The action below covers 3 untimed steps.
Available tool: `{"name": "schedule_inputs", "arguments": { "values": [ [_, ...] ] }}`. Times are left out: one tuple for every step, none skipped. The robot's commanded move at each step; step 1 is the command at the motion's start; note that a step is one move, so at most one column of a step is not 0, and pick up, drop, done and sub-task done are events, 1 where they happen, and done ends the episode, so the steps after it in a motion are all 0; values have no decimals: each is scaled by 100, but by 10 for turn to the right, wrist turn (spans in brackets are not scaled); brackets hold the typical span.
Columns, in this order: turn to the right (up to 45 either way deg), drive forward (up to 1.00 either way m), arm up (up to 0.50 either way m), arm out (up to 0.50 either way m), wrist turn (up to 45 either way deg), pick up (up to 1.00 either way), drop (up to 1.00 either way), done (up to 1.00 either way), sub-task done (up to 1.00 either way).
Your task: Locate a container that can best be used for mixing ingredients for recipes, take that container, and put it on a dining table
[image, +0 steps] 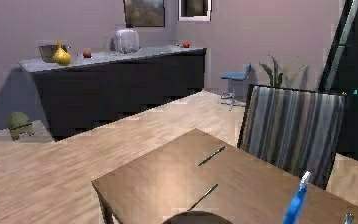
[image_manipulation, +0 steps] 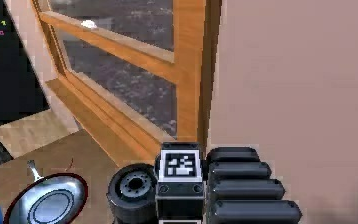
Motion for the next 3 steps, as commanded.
{"name": "schedule_inputs", "arguments": {
  "values": [
    [-390,0,0,0,0,0,0,0,0],
    [0,15,0,0,0,0,0,0,0],
    [-180,0,0,0,0,0,0,0,0]
  ]
}}
